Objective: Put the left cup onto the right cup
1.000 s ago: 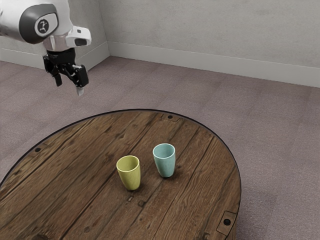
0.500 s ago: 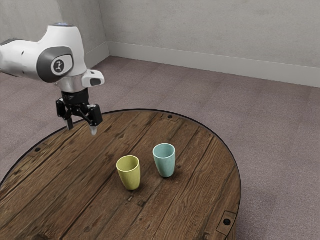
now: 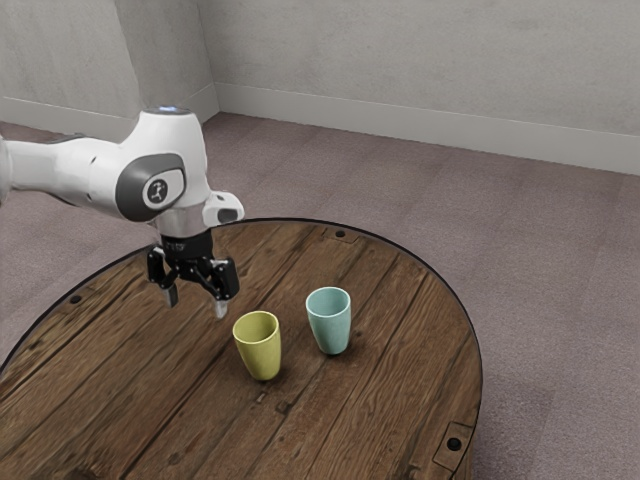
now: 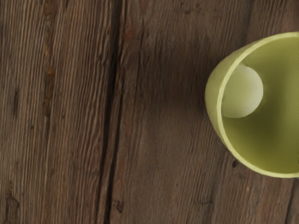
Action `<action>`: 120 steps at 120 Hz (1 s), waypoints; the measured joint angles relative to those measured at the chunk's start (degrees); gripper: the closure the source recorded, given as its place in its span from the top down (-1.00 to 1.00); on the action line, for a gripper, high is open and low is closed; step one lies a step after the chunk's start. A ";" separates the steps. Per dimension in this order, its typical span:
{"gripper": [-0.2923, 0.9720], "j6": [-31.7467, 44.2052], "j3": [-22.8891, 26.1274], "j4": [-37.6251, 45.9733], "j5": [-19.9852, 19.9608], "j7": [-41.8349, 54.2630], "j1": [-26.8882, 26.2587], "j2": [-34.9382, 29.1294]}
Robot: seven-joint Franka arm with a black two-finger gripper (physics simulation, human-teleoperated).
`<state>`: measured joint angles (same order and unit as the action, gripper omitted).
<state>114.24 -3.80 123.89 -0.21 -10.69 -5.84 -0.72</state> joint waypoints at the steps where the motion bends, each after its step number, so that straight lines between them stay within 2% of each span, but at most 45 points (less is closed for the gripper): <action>1: 0.54 0.10 0.10 0.05 -0.01 -0.05 0.02 0.07; 69: 0.54 3.38 3.44 0.54 -0.14 -2.24 -1.15 2.95; 99: 0.54 6.37 3.45 -1.64 -0.18 -1.95 1.87 6.93; 120: 0.54 7.26 3.45 -3.72 -0.30 -1.40 2.07 9.00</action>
<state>121.50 -0.35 120.17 -0.51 -12.08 -3.77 8.28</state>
